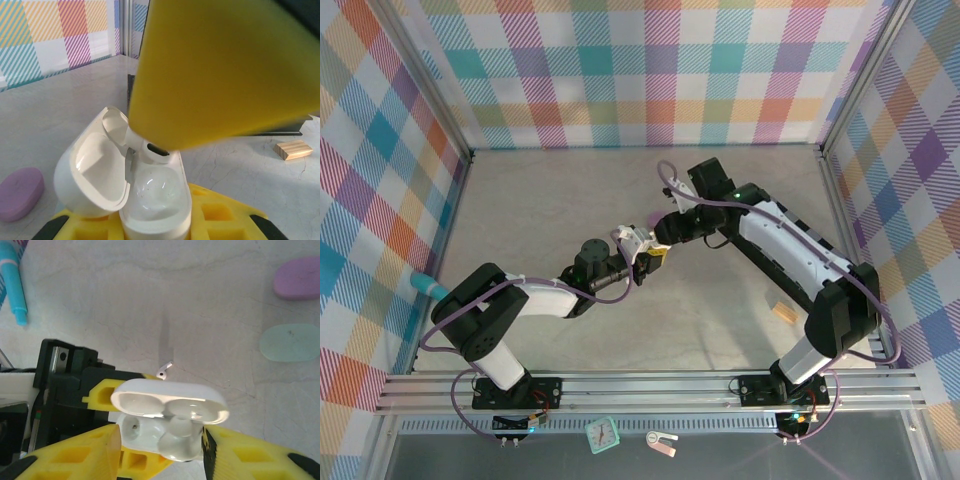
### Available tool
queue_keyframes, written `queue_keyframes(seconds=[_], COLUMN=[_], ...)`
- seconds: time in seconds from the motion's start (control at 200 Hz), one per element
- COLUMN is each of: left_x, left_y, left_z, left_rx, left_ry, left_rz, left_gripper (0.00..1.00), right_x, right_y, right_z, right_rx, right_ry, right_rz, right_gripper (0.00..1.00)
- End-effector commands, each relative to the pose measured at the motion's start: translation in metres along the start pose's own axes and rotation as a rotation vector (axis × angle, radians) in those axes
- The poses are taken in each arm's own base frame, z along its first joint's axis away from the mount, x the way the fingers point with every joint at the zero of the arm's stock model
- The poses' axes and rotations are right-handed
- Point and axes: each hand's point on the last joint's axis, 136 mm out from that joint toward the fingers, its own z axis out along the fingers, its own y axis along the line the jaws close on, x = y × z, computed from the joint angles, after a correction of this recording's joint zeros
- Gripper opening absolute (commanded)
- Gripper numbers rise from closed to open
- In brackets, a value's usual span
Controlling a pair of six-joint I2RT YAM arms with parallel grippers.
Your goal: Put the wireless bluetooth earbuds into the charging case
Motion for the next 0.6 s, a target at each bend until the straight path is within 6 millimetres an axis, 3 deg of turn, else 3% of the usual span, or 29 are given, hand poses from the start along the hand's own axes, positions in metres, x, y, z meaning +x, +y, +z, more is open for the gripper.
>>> queue_keyframes(seconds=[0.0, 0.195, 0.595], left_x=[-0.023, -0.027, -0.03], left_y=[-0.004, -0.004, -0.006], left_z=[0.002, -0.003, -0.007], left_rx=[0.022, 0.016, 0.02], left_ry=[-0.08, -0.09, -0.094], left_rz=[0.019, 0.02, 0.019], left_gripper=[0.04, 0.04, 0.03], right_x=[0.005, 0.008, 0.007], right_y=[-0.003, -0.017, -0.021], right_z=[0.002, 0.002, -0.005], right_rx=[0.038, 0.116, 0.155], right_ry=[0.037, 0.066, 0.06], right_rz=[-0.023, -0.033, -0.033], right_gripper=[0.46, 0.44, 0.39])
